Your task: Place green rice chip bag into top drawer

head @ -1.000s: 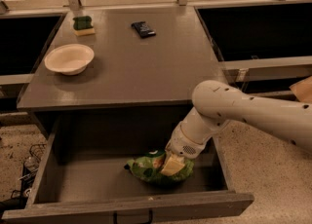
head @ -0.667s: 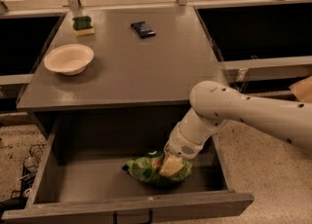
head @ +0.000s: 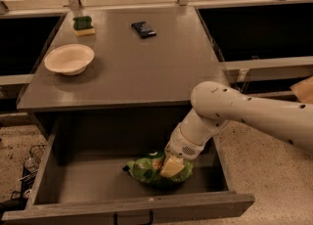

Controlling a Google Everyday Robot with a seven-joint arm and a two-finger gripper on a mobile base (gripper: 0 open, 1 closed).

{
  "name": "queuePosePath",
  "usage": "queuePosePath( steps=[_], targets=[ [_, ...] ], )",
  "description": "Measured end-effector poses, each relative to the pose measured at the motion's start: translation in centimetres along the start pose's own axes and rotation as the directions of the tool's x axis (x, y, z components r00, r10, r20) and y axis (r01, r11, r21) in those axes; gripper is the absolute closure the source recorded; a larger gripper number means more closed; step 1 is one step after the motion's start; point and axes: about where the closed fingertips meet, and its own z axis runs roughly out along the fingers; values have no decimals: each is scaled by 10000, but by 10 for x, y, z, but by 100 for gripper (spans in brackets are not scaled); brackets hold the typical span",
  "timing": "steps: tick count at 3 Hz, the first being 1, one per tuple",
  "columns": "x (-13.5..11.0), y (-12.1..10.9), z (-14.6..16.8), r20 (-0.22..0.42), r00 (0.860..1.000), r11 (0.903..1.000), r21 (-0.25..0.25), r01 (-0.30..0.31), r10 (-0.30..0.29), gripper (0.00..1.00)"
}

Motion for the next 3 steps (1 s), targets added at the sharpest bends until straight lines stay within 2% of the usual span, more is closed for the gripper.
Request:
queuePosePath(
  steps=[2,3],
  targets=[
    [0,0,0,0,10000,10000,-1,0,0,11],
    [0,0,0,-1,10000,10000,-1,1,-1,0]
  ],
)
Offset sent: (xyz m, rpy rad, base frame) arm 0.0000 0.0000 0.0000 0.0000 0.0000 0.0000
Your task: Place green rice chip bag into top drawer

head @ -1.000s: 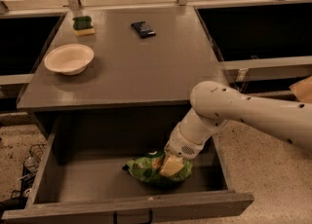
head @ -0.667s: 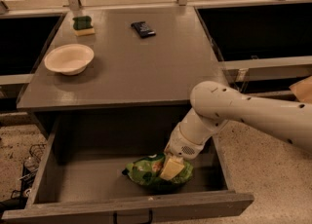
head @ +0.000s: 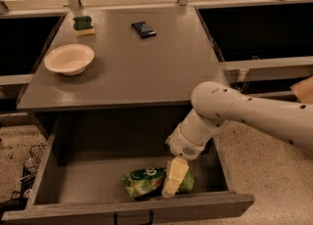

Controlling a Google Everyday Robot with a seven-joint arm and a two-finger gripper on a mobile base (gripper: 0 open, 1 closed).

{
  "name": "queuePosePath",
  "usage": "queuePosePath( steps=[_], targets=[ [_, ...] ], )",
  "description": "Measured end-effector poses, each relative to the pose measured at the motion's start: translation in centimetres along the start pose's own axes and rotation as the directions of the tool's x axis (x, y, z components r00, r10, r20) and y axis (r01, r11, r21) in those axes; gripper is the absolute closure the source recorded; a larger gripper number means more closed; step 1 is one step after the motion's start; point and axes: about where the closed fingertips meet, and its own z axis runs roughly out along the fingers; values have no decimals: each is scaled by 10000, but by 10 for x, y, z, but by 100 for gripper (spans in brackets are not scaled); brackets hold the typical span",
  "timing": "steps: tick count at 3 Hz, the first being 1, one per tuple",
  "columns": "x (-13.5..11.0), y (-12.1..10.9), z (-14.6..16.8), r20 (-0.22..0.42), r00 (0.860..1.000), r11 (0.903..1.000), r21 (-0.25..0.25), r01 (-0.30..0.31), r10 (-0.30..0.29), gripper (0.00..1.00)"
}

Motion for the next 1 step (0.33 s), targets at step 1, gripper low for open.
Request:
queuePosePath(
  steps=[1],
  targets=[
    [0,0,0,0,10000,10000,0,0,0,0]
  ],
)
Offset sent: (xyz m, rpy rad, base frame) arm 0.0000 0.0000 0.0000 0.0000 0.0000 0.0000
